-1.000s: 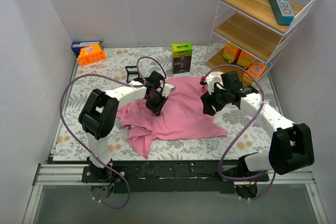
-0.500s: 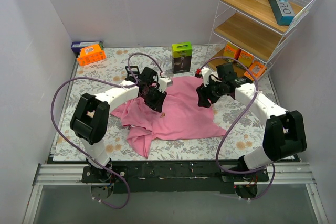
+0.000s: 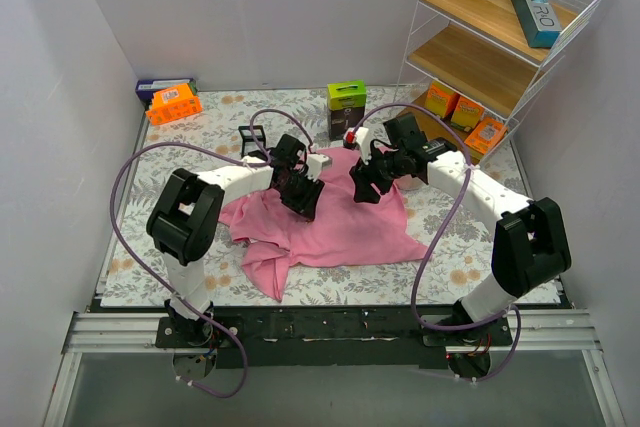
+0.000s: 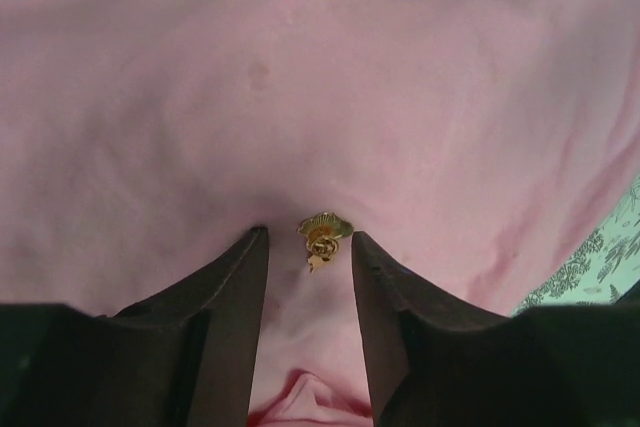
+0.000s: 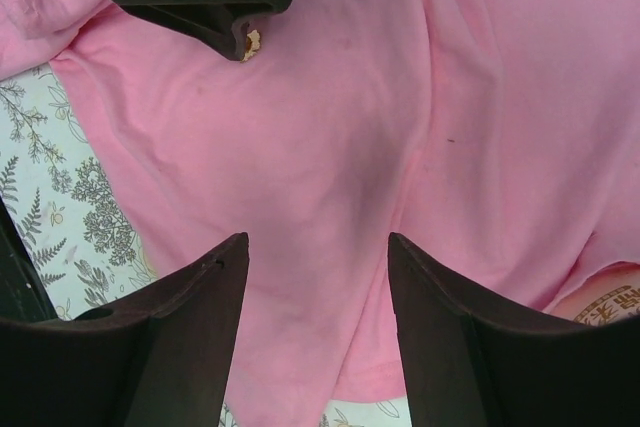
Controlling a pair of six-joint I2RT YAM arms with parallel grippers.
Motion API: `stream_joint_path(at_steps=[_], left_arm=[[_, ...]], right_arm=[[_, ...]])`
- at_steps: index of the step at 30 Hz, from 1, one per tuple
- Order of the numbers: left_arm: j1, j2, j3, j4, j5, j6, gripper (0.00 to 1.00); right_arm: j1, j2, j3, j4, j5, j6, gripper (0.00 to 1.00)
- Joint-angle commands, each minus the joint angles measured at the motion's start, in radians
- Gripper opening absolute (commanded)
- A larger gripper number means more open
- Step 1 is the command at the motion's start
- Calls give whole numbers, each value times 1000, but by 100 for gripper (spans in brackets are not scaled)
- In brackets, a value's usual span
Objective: Remove the brooch from the garment
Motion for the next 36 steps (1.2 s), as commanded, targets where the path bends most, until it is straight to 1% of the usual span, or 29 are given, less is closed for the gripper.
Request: stream_joint_path(at_steps=[1,6,9,10,11,13,14,17,18,21,25,27,29,30,32,33,34,36], left_arm=[[-33,1,15,14,-28,-26,40],[-70,33,10,13,-112,-54,41],[-99,52,6,14,-170,-52,38],[-110,56,4,14,-195,-51,35],[-113,57,3,13,-200,-46,29],[-116,57,3,7,-209,-40,25],[-116,57,4,3,-206,-37,20],[-116,63,17,-21,-201,-23,14],[-116,66,23,-35,-201,-20,10],[-116,69,44,-50,-198,-17,5],[-98,58,82,-96,-122,8,0],[-76,40,106,-124,-50,17,0],[-40,26,119,-145,-7,26,0],[-26,15,132,-154,53,34,0],[20,1,141,-167,116,44,0],[36,-3,156,-184,144,51,0],[57,0,165,-200,206,61,0],[69,4,185,-257,268,103,0]], right_arm=[[6,-27,2,11,9,-14,66],[6,-37,-15,14,21,-18,66],[6,-40,-16,15,20,-18,66],[6,-43,-16,15,20,-18,66],[6,-44,-19,15,21,-16,66],[6,-49,-23,17,24,-19,67],[6,-51,-26,18,27,-22,67],[6,-57,-36,20,32,-25,67],[6,-60,-39,19,34,-27,67],[6,-60,-41,19,32,-27,67],[6,-63,-36,12,37,-31,67],[6,-64,-36,8,31,-45,67],[6,-66,-29,-1,24,-56,66],[6,-66,-24,-8,3,-63,65],[6,-61,-10,-52,-40,-119,63],[6,-54,8,-69,-90,-151,63],[6,-51,16,-86,-115,-207,61],[10,-38,33,-133,-178,-279,59]])
